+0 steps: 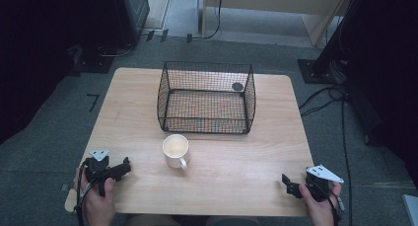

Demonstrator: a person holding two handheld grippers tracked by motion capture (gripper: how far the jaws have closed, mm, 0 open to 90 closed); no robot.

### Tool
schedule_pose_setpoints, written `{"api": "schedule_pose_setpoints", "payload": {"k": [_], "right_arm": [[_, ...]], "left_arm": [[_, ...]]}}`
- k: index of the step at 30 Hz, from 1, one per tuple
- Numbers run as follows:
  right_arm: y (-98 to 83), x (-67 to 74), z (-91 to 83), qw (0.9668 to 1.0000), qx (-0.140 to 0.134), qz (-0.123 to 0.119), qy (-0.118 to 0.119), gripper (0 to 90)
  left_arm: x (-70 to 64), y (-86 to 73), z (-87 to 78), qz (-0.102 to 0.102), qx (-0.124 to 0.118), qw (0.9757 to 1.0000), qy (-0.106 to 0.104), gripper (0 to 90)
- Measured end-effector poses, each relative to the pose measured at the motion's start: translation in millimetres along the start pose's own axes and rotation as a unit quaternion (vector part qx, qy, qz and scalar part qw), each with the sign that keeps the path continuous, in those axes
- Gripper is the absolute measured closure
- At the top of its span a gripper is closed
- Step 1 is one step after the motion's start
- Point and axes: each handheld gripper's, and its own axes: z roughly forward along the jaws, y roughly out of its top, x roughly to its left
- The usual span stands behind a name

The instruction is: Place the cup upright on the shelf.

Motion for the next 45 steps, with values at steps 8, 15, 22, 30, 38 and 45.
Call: {"api": "schedule_pose_setpoints", "payload": {"k": [8, 15, 22, 30, 38, 45], "right_arm": [[12.3, 23.4, 1.0, 0.9999, 0.0, -0.004, 0.011, 3.0], [30.9, 42.3, -2.3, 0.9989, -0.007, -0.033, 0.033, 3.0], [46.7, 61.2, -6.5, 0.9973, -0.019, -0.051, 0.05, 3.0], [61.3, 87.6, -5.6, 0.9937, -0.026, -0.079, 0.076, 3.0], [69.6, 104.2, -1.6, 0.991, -0.03, -0.093, 0.091, 3.0], [77.3, 119.6, 1.7, 0.9891, -0.034, -0.104, 0.099, 3.0]], "left_arm": [[0.0, 0.0, 0.0, 0.0, 0.0, 1.0, 0.0, 1.9], [0.0, 0.0, 0.0, 0.001, 0.0, 1.0, -0.001, 1.9], [-4.1, 0.3, 0.4, 0.002, -0.001, 1.0, -0.002, 1.9], [-4.1, 0.3, 0.3, 0.002, 0.0, 1.0, -0.002, 1.9], [-4.2, 0.3, 0.4, 0.002, -0.001, 1.0, -0.002, 1.9], [-4.3, 0.3, 0.4, 0.005, 0.0, 1.0, -0.004, 1.9]]}}
